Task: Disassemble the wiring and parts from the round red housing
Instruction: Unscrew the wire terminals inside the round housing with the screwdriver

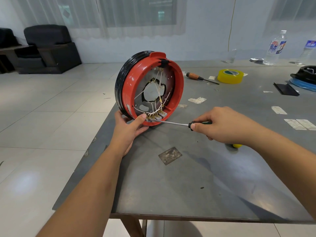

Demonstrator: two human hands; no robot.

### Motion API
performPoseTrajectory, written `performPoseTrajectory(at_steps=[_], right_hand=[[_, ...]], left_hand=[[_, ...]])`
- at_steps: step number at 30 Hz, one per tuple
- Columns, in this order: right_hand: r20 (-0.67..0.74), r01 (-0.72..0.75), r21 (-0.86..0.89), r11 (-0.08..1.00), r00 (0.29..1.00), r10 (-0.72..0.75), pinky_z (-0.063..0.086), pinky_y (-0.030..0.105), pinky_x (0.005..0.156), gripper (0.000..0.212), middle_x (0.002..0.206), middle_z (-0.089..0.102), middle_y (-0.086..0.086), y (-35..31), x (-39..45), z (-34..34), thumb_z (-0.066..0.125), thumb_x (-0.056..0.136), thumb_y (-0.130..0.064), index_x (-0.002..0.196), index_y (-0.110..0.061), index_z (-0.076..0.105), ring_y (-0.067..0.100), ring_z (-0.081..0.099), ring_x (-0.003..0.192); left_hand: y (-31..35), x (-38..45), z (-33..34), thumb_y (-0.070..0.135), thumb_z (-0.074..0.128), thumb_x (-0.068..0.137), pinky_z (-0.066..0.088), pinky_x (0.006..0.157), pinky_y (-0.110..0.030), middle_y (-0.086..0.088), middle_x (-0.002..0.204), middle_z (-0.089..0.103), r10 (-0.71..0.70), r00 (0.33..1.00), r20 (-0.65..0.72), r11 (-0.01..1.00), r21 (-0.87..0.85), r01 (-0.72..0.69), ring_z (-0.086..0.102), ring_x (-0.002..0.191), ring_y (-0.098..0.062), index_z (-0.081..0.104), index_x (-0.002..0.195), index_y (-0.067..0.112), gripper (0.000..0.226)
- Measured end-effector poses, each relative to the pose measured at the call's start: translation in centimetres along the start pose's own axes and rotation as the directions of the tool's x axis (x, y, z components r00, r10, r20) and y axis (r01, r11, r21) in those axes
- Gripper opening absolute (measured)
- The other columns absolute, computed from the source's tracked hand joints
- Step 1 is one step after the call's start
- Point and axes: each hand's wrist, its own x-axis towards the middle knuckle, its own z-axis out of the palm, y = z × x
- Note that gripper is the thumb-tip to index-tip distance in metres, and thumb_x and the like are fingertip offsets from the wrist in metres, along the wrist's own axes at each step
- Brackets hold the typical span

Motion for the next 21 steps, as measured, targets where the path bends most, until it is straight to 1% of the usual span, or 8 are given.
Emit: performPoseTrajectory(at_steps=[2, 4, 6, 8, 11, 15, 18, 21], right_hand=[[0.005, -0.008, -0.034, 0.999, 1.000, 0.008, 0.043, 0.030, 0.056, 0.034, 0.063, 0.064, 0.000, -0.6, -0.3, 0.4, 0.053, 0.097, -0.057, 0.095, -0.034, 0.077, 0.015, 0.055, 0.058], [-0.009, -0.008, -0.065, 0.998, 1.000, 0.007, 0.043, 0.032, 0.057, 0.038, 0.063, 0.061, 0.003, -0.9, -0.6, 1.2, 0.049, 0.099, -0.056, 0.091, -0.028, 0.074, 0.018, 0.055, 0.060], [-0.044, -0.010, -0.071, 0.997, 0.999, 0.007, 0.048, 0.035, 0.059, 0.036, 0.064, 0.061, 0.001, -1.0, -1.1, 2.3, 0.047, 0.100, -0.055, 0.090, -0.029, 0.071, 0.020, 0.058, 0.064], [-0.098, -0.011, -0.090, 0.996, 0.995, 0.002, 0.052, 0.034, 0.063, 0.036, 0.067, 0.063, -0.001, -0.8, -1.5, 3.4, 0.045, 0.100, -0.055, 0.099, -0.029, 0.071, 0.018, 0.060, 0.068], [-0.167, 0.000, -0.087, 0.996, 0.986, -0.015, 0.046, 0.031, 0.055, 0.037, 0.064, 0.060, -0.003, -0.3, -2.0, 5.3, 0.042, 0.099, -0.056, 0.101, -0.029, 0.067, 0.020, 0.060, 0.069], [-0.215, 0.020, -0.044, 0.999, 0.976, -0.029, 0.047, 0.032, 0.057, 0.033, 0.065, 0.058, -0.007, -0.1, -2.6, 7.1, 0.039, 0.100, -0.058, 0.110, -0.036, 0.063, 0.022, 0.058, 0.072], [-0.234, 0.037, -0.023, 0.999, 0.971, -0.041, 0.044, 0.035, 0.058, 0.036, 0.062, 0.054, -0.006, -0.4, -2.8, 8.3, 0.038, 0.102, -0.055, 0.113, -0.033, 0.064, 0.025, 0.058, 0.073], [-0.231, 0.013, 0.090, 0.996, 0.973, 0.008, 0.039, 0.033, 0.053, 0.034, 0.060, 0.054, -0.004, -1.0, -3.0, 9.4, 0.039, 0.102, -0.054, 0.109, -0.032, 0.064, 0.018, 0.057, 0.066]], left_hand=[[0.0, 0.1, 0.0, 0.005, 0.078, 0.093, 0.065, 0.088, -0.047, -0.019, 0.137, 0.061, -0.006, 1.000, -0.022, 1.000, -0.016, 0.006, 0.077, 0.106, -0.033, 0.043, 0.133, 0.018, 0.054], [0.0, 0.2, 0.0, 0.004, 0.077, 0.093, 0.064, 0.090, -0.051, -0.019, 0.133, 0.064, -0.003, 0.999, -0.039, 1.000, -0.015, 0.002, 0.078, 0.103, -0.034, 0.044, 0.129, 0.018, 0.051], [0.0, 0.2, 0.0, 0.004, 0.077, 0.093, 0.063, 0.092, -0.054, -0.018, 0.131, 0.065, 0.002, 0.998, -0.055, 1.000, -0.015, -0.003, 0.078, 0.103, -0.033, 0.045, 0.127, 0.019, 0.049], [-0.1, 0.3, 0.0, 0.004, 0.077, 0.093, 0.063, 0.091, -0.055, -0.018, 0.131, 0.064, 0.006, 0.997, -0.072, 1.000, -0.021, -0.007, 0.078, 0.103, -0.033, 0.045, 0.125, 0.019, 0.047], [-0.2, 0.5, -0.1, 0.004, 0.076, 0.093, 0.064, 0.089, -0.052, -0.018, 0.130, 0.064, 0.005, 0.996, -0.091, 0.999, -0.045, -0.009, 0.078, 0.102, -0.032, 0.044, 0.125, 0.019, 0.048], [-0.3, 0.6, -0.1, 0.006, 0.077, 0.092, 0.065, 0.085, -0.048, -0.017, 0.128, 0.065, 0.011, 0.995, -0.104, 0.998, -0.055, -0.017, 0.079, 0.099, -0.032, 0.044, 0.124, 0.020, 0.048], [-0.3, 0.7, -0.1, 0.007, 0.077, 0.091, 0.066, 0.084, -0.047, -0.017, 0.127, 0.064, 0.010, 0.993, -0.120, 0.997, -0.070, -0.019, 0.079, 0.098, -0.034, 0.043, 0.123, 0.021, 0.049], [-0.3, 0.8, -0.2, 0.007, 0.078, 0.090, 0.065, 0.087, -0.051, -0.019, 0.129, 0.064, 0.002, 0.991, -0.134, 0.997, -0.082, -0.013, 0.079, 0.098, -0.035, 0.042, 0.129, 0.021, 0.055]])
